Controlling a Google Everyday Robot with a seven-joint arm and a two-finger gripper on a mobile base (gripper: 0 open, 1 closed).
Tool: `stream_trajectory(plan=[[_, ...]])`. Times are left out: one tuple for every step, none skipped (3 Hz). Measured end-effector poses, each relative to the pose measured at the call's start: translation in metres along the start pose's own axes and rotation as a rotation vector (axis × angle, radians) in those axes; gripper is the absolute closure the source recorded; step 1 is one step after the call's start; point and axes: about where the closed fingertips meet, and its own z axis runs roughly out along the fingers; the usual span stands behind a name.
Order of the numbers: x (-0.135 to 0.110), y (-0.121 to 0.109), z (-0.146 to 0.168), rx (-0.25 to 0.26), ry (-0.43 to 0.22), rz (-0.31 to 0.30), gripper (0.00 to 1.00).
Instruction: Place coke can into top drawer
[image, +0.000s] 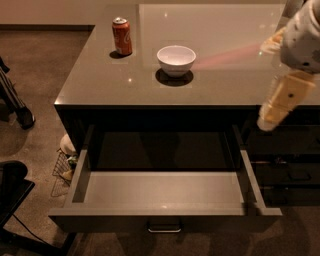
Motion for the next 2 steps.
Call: stream_trajectory(plan=[[-0.016, -0.059, 0.007, 0.09, -0.155, 0.027, 0.0], [-0.04, -0.128, 0.016, 0.195, -0.436, 0.076, 0.0]])
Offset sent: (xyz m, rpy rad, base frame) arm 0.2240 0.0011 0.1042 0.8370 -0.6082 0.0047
